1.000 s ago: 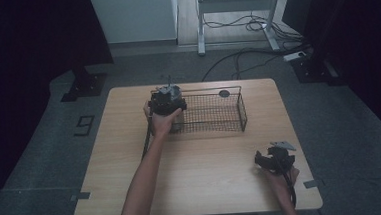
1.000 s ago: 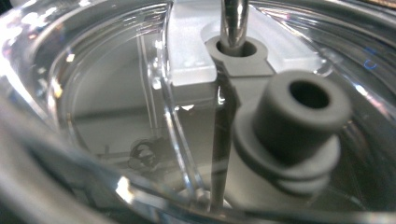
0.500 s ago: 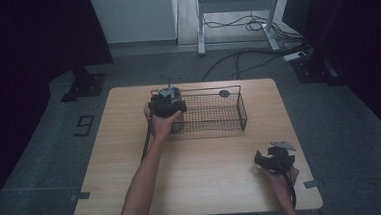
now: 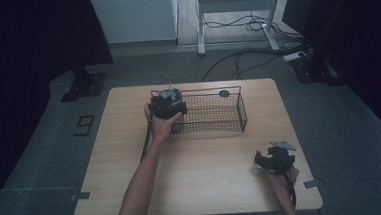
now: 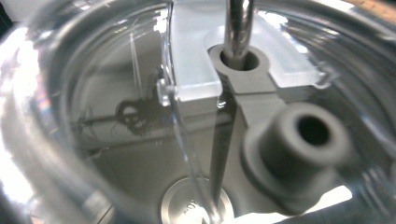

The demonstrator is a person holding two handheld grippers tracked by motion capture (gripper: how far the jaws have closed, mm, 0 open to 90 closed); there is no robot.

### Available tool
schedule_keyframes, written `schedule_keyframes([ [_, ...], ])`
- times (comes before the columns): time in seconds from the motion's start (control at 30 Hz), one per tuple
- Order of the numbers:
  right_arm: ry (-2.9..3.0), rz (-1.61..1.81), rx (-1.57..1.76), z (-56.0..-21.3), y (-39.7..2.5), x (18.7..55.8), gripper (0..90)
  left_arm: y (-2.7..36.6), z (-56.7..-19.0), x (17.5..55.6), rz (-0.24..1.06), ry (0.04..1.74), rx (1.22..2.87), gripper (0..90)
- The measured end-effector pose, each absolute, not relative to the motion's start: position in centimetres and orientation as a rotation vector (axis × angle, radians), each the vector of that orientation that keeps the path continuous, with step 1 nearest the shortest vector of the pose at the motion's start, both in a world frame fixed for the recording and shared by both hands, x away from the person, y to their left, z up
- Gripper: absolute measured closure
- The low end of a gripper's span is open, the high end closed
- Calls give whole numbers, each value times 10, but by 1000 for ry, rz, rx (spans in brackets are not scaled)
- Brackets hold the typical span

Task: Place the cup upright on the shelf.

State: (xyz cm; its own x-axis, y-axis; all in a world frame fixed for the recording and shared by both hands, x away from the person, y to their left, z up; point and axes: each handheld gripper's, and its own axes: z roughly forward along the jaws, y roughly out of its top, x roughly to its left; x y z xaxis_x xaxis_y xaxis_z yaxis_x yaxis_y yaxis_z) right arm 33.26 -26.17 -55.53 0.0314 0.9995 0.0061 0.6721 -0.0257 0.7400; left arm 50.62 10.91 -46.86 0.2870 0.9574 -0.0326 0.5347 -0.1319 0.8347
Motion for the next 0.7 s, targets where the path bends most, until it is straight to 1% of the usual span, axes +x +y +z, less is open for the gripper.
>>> schedule_keyframes([
  [0.2,1697,757,1755,-555,-262,333,132,113,-461,503,670,1345,1769,0],
  [0.47,1697,757,1755,-555,-262,333,132,116,-448,493,688,1303,1761,0],
  [0.7,1697,756,1755,-555,-262,333,132,122,-438,485,676,1288,1743,0],
])
